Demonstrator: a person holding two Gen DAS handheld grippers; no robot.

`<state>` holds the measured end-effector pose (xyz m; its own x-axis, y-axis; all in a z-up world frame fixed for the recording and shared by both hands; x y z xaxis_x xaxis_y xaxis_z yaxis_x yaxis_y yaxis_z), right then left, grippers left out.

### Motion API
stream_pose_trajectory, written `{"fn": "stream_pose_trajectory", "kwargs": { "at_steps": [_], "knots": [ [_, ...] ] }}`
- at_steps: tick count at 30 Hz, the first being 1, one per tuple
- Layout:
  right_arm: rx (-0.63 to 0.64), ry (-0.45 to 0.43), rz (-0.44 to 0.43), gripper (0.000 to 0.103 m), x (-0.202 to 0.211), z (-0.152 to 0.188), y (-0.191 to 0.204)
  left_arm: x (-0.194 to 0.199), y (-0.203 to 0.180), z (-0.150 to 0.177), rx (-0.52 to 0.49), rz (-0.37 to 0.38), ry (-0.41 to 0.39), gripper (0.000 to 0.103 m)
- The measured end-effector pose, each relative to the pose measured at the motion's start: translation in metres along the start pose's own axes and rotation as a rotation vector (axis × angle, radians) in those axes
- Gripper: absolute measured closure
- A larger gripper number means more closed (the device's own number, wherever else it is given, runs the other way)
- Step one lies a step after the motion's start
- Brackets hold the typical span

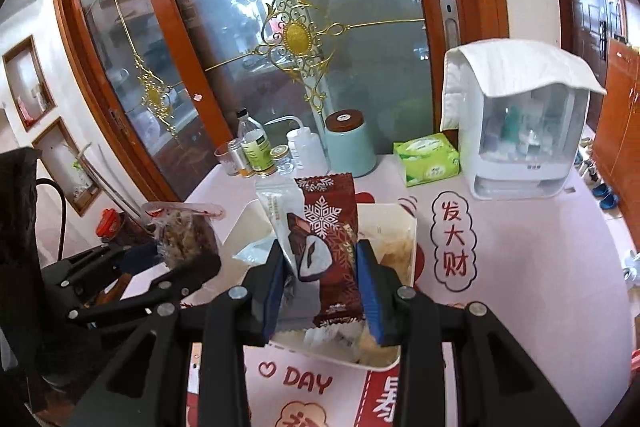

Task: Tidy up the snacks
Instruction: 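Lift both held snacks and carry them over the white bin, then open both grippers to drop the snacks into the bin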

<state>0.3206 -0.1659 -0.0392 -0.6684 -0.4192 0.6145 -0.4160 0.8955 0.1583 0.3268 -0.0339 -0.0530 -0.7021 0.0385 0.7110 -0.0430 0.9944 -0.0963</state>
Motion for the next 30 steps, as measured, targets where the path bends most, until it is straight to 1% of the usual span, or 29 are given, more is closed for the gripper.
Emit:
{"fn": "stream_pose_trajectory", "kwargs": {
  "at_steps": [5,8,11,21,23,25,26,27,28,29,30],
  "knots": [
    [0.009,0.027,0.041,0.068,-0.019,-0.003,-0.002,-0.023,0.0,-0.003,0.041,0.006,0.048,0.063],
    [0.015,0.045,0.071,0.068,-0.029,-0.001,-0.005,-0.034,0.0,-0.001,0.053,-0.007,0.063,0.063],
    [-0.003,0.069,0.068,0.068,-0.04,0.004,-0.01,-0.044,0.002,0.001,0.065,-0.013,0.083,0.063],
    [-0.034,0.131,0.094,0.067,-0.067,0.021,-0.02,-0.072,0.01,0.013,0.066,-0.07,0.127,0.063],
    [-0.039,0.142,0.095,0.066,-0.072,0.025,-0.022,-0.076,0.012,0.016,0.063,-0.09,0.129,0.062],
    [-0.038,0.154,0.1,0.066,-0.076,0.028,-0.023,-0.08,0.013,0.018,0.048,-0.127,0.125,0.061],
    [-0.037,0.168,0.09,0.066,-0.08,0.03,-0.022,-0.082,0.014,0.019,0.034,-0.146,0.125,0.057],
    [-0.037,0.175,0.085,0.065,-0.082,0.031,-0.021,-0.084,0.015,0.02,0.025,-0.157,0.129,0.044],
    [-0.037,0.186,0.08,0.061,-0.084,0.033,-0.021,-0.086,0.017,0.021,0.019,-0.185,0.135,0.038],
    [-0.038,0.192,0.097,0.061,-0.086,0.035,-0.023,-0.087,0.021,0.022,0.019,-0.218,0.137,0.026],
    [-0.041,0.193,0.102,0.06,-0.086,0.036,-0.024,-0.088,0.024,0.024,0.024,-0.227,0.141,0.014]
  ]
}}
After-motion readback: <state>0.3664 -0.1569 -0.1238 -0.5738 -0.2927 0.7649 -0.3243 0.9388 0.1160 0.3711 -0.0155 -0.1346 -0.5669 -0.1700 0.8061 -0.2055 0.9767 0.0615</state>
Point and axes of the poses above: each gripper's, at about its wrist camera, not at the fingertips, and x roughly against the way its jaws point, y to its left, z to its underside, the point moved 7 cm from there along -x, roughly the way its jaws point, and after that the axes turned 8 degrees about x, right-handed, at the moved point
